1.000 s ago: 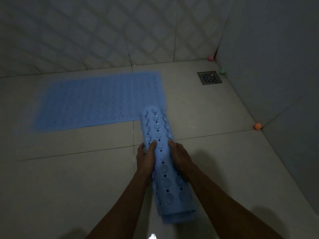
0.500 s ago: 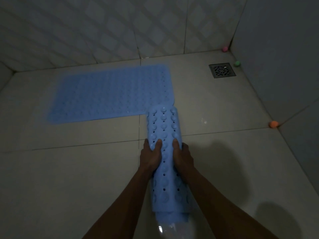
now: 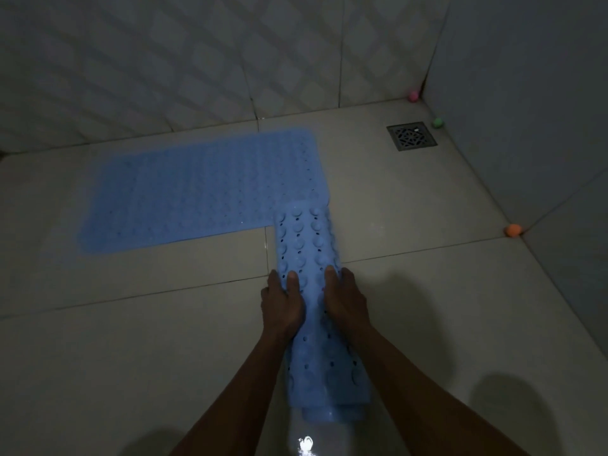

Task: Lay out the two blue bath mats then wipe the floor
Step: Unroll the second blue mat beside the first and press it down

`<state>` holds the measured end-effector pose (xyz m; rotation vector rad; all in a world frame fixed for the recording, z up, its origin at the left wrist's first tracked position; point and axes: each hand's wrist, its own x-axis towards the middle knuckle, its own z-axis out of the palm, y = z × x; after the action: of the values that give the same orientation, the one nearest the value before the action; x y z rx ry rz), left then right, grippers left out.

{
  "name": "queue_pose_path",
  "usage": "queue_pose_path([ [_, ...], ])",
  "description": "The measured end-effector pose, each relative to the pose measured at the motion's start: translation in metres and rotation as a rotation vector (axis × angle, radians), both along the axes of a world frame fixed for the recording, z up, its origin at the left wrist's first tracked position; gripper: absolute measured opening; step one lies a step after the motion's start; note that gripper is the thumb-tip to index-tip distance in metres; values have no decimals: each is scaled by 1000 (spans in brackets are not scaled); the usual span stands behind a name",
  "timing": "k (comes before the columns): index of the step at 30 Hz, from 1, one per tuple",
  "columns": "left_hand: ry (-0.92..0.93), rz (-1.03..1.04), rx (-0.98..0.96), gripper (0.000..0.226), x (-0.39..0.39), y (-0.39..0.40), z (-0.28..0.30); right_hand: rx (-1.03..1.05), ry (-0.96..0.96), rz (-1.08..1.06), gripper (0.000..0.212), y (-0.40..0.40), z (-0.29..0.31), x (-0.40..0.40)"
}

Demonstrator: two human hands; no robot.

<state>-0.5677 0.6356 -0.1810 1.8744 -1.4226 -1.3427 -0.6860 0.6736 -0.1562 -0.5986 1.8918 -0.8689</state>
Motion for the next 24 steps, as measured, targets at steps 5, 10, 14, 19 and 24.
queue_pose_path([
  [5, 11, -64, 4, 56, 30, 2, 34, -68, 124, -25, 36, -7, 8, 20],
  [10, 18, -68, 32, 63, 65, -6, 29, -68, 209, 72, 57, -8, 14, 49],
  [14, 109, -68, 25, 76, 88, -9, 26, -112, 175, 130, 60, -13, 13, 74],
  [19, 134, -144, 16, 56, 97, -9, 20, -103, 202, 162, 45, -15, 20, 75],
  [24, 166, -170, -16, 50, 82, -5, 20, -111, 228, 113, 48, -10, 20, 70],
])
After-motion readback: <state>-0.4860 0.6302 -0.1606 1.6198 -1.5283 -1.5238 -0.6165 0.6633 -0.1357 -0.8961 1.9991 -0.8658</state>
